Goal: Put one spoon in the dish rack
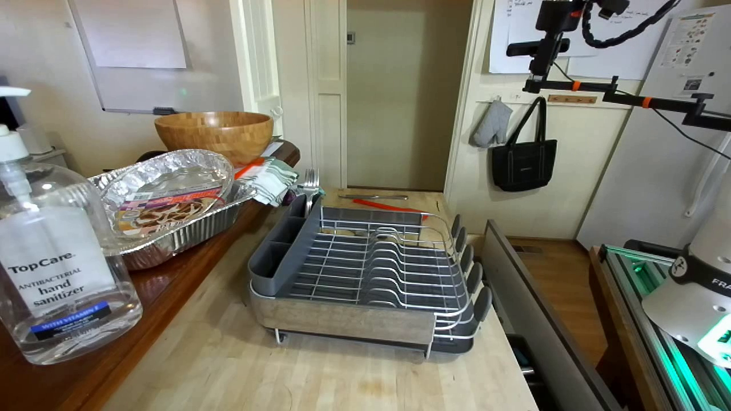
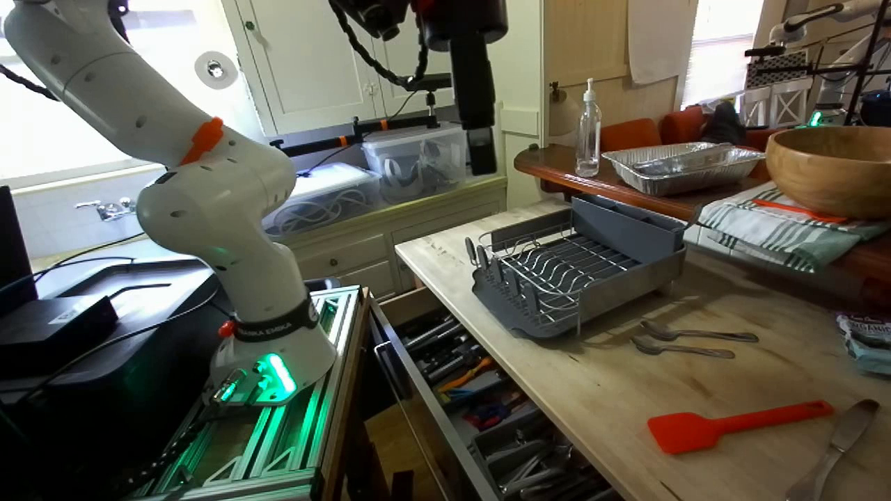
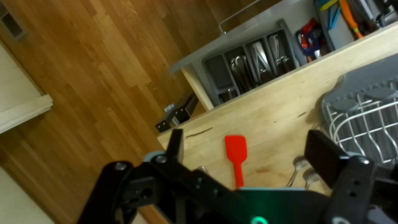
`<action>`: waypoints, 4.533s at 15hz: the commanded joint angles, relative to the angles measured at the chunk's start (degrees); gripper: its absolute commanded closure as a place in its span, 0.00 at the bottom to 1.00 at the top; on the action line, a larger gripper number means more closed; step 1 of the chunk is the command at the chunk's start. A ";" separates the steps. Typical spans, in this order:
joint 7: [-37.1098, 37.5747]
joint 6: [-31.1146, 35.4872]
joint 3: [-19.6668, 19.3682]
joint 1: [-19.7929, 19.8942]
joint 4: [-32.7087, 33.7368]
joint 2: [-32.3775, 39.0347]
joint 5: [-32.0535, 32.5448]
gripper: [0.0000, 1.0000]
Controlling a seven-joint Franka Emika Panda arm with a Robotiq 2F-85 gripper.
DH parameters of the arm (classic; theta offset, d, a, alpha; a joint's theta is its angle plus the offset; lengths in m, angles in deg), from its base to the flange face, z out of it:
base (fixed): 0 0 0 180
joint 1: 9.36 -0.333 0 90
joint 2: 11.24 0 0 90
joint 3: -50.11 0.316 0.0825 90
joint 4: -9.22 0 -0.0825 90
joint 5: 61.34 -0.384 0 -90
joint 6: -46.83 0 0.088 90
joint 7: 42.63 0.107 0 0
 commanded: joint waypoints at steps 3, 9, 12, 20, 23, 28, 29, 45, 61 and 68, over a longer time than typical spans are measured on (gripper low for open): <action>-0.22 6.20 -1.65 0.22 1.28 4.52 -0.75 0.00; -0.52 7.27 -2.20 0.12 2.65 7.60 -1.28 0.00; 1.65 15.04 -2.69 0.07 2.21 8.60 -2.03 0.00; 4.52 46.32 -5.15 -1.67 3.92 23.51 -14.05 0.00; 1.43 49.60 -8.26 -7.95 5.06 27.69 -27.66 0.00; 0.68 48.54 -6.34 -8.14 4.95 27.60 -30.38 0.00; 0.67 48.54 -6.46 -8.34 5.06 27.62 -30.62 0.00; -15.27 39.75 -8.65 -16.22 10.60 33.22 -40.76 0.00; -7.36 29.39 3.16 -5.09 23.27 47.66 -28.35 0.00; 6.90 29.24 3.41 -5.23 28.37 52.87 -31.36 0.00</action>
